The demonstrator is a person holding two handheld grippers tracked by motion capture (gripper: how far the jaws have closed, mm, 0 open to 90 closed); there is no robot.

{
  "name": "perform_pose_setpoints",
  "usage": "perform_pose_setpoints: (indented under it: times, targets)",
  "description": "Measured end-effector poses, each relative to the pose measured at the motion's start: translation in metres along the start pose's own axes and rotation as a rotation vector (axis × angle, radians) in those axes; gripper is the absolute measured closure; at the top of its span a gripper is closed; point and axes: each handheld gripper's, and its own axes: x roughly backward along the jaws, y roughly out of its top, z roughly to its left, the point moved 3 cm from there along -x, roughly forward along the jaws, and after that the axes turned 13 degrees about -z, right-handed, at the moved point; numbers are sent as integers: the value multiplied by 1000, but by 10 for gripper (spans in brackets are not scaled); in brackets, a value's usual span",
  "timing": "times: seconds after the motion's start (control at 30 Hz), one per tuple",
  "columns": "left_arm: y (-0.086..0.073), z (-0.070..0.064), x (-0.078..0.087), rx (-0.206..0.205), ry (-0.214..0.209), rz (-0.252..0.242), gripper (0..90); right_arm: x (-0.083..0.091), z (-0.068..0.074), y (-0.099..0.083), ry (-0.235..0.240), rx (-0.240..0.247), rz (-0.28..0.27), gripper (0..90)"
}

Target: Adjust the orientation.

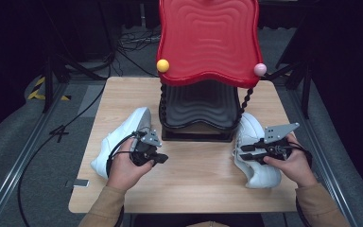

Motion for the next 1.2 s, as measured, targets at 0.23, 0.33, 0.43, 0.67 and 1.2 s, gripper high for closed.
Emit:
perform_pose_setpoints:
  times: [0.23,0.33,0.43,0.67,1.2]
  targets:
    - [-1,1,6,-19,-22,1,900,1,1,0,2,-2,2,670]
    - [-2,3,14,-22,-21,0,900,2,1,0,1,-1,5,671]
    - [-4,6,24,-16,-8,-11,900,2,0,-1,2,2,6,670]
    - [-11,15,44,5,25,-29,900,2,0,-1,0,2,8,670]
    - [-29,32,73,71,127,-34,900,1,-1,-3,9,-6,15,668]
